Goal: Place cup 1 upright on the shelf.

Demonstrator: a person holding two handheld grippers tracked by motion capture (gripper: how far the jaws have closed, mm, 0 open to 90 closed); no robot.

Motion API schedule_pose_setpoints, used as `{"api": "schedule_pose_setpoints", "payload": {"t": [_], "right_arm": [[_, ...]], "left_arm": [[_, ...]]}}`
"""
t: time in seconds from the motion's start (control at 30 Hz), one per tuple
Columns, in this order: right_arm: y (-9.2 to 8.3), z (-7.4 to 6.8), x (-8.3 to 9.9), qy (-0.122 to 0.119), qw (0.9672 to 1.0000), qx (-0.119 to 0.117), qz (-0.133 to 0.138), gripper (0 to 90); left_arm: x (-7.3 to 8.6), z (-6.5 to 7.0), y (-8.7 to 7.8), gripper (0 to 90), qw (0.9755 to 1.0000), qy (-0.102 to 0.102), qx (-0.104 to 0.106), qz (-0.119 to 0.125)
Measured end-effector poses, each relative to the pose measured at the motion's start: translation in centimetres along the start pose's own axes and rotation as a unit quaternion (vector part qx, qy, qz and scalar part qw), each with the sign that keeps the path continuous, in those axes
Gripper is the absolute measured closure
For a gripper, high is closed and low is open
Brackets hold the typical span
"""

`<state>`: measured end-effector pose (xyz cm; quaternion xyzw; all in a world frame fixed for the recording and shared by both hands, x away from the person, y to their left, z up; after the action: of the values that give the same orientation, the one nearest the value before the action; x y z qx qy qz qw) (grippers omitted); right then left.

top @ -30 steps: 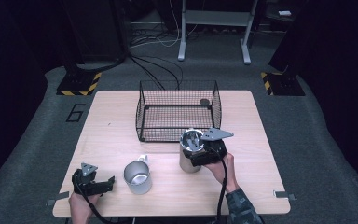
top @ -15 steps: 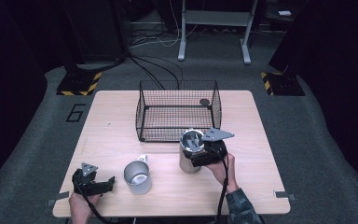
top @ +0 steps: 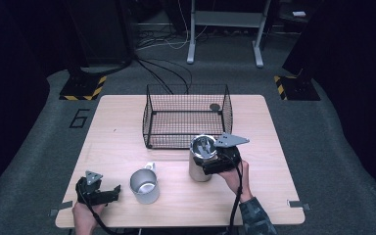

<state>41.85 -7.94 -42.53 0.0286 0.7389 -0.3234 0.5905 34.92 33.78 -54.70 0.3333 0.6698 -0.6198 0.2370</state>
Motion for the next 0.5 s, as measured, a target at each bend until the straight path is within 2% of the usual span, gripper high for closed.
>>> {"api": "schedule_pose_setpoints", "payload": {"t": [0.1, 0.23, 0.5], "right_arm": [[-0.4, 0.0, -0.4, -0.006, 1.0000, 0.001, 0.001, 3.6], [-1.0, -0.1, -0.8, 0.003, 1.0000, 0.000, 0.005, 3.5], [-1.7, -0.2, -1.5, -0.002, 1.0000, 0.001, 0.002, 3.6]], "left_arm": [[0.0, 0.0, 0.0, 0.5, 1.0000, 0.000, 0.000, 0.000], [0.0, 0.0, 0.0, 0.5, 1.0000, 0.000, 0.000, 0.000], [0.0, 0.0, 0.0, 0.5, 1.0000, 0.000, 0.000, 0.000]]}}
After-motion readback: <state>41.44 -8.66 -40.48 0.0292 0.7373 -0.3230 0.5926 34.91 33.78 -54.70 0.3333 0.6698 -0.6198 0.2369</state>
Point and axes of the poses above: each handheld gripper's, and its own axes: y roughly forward along the jaws, x roughly out of its underside, z roughly to its right, the point moved 2 cm from there along y, roughly forward along the jaws, and after that the axes turned 10 degrees about -x, right-handed, at the moved point
